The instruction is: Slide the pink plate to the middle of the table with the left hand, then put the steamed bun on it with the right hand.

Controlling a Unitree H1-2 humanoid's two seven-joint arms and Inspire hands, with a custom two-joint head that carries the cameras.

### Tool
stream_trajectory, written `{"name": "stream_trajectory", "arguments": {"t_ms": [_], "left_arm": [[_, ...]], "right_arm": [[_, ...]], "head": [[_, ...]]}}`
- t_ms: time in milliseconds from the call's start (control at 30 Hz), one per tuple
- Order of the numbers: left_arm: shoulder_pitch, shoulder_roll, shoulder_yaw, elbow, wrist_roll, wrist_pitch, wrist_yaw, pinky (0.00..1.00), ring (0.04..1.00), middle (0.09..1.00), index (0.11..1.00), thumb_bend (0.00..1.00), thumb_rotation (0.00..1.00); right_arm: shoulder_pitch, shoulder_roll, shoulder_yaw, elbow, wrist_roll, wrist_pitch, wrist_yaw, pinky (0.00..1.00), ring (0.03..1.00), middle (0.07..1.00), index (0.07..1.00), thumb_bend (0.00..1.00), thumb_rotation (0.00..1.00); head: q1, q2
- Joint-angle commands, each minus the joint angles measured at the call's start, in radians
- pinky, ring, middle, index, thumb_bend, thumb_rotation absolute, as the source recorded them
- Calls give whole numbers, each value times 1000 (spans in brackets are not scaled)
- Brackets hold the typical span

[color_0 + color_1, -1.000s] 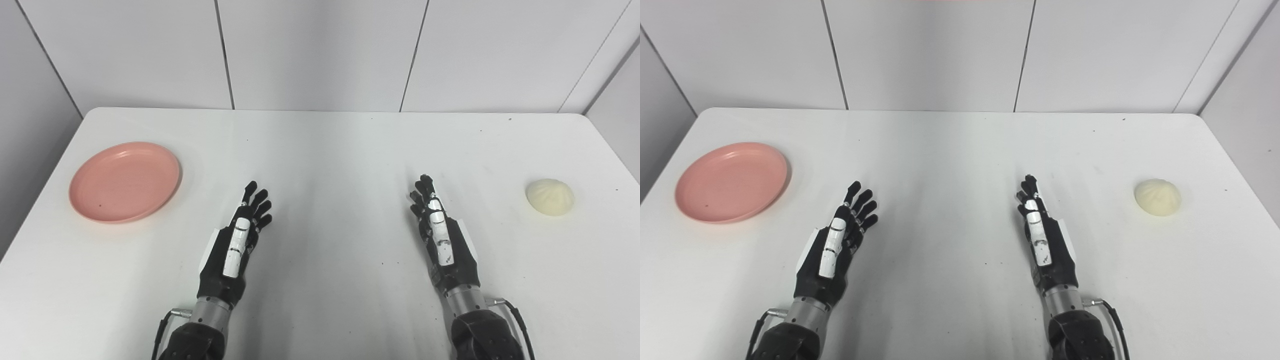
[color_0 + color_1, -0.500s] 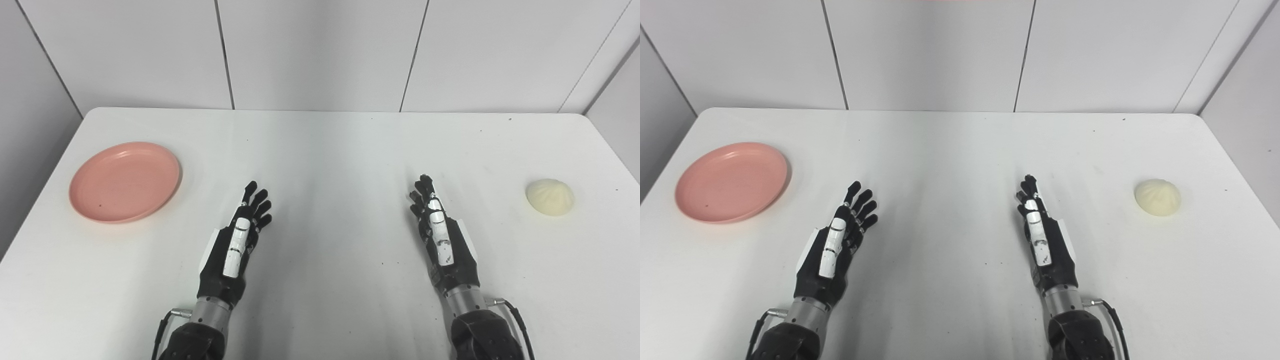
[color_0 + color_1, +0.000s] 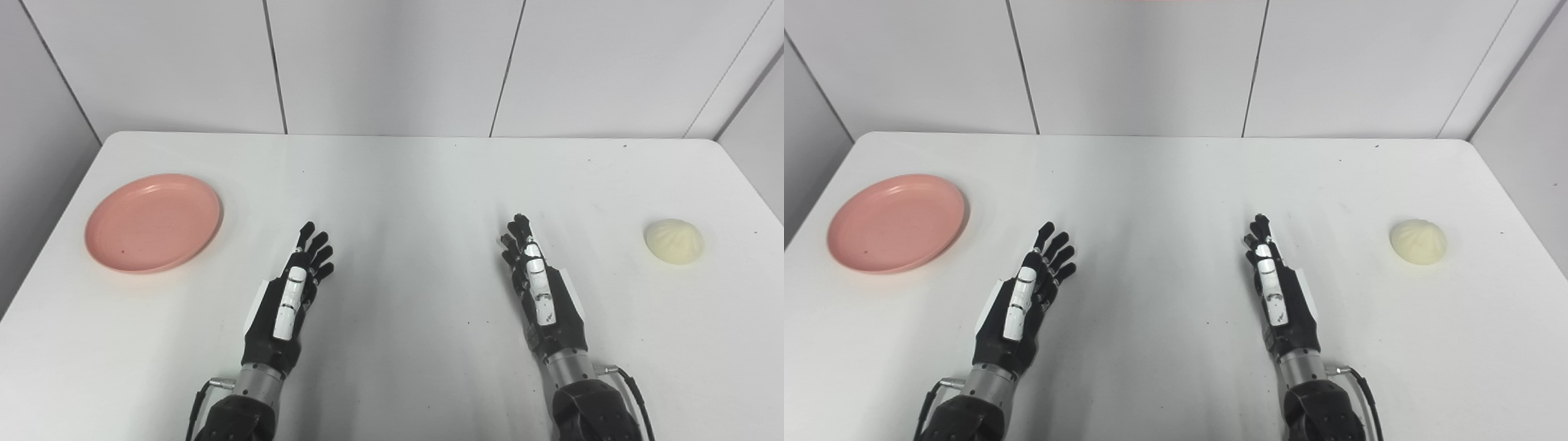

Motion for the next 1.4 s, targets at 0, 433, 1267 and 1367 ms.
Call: {"name": "stream_trajectory", "arguments": {"t_ms": [0, 433, 1267, 1367], "left_arm": [[8, -2, 3, 0, -8, 12, 5, 927, 953, 968, 975, 559, 1000], [7, -1, 4, 4, -9, 8, 4, 931, 955, 972, 977, 554, 1000], [-19, -44, -39, 148, 54, -100, 34, 965, 975, 990, 996, 539, 1000], [-22, -47, -43, 162, 62, -110, 38, 972, 979, 994, 999, 550, 1000]], "right_arm": [[-7, 6, 9, -29, 3, 14, 9, 1000, 973, 1000, 1000, 506, 1000], [-10, 4, 6, -19, 12, 10, 11, 1000, 972, 1000, 1000, 525, 1000], [-8, -52, -31, 56, 68, -62, 72, 1000, 1000, 1000, 1000, 581, 1000], [-6, -57, -33, 57, 70, -68, 77, 1000, 1000, 1000, 1000, 554, 1000]], "head": [[1, 0], [1, 0], [256, -112], [271, -122]]}}
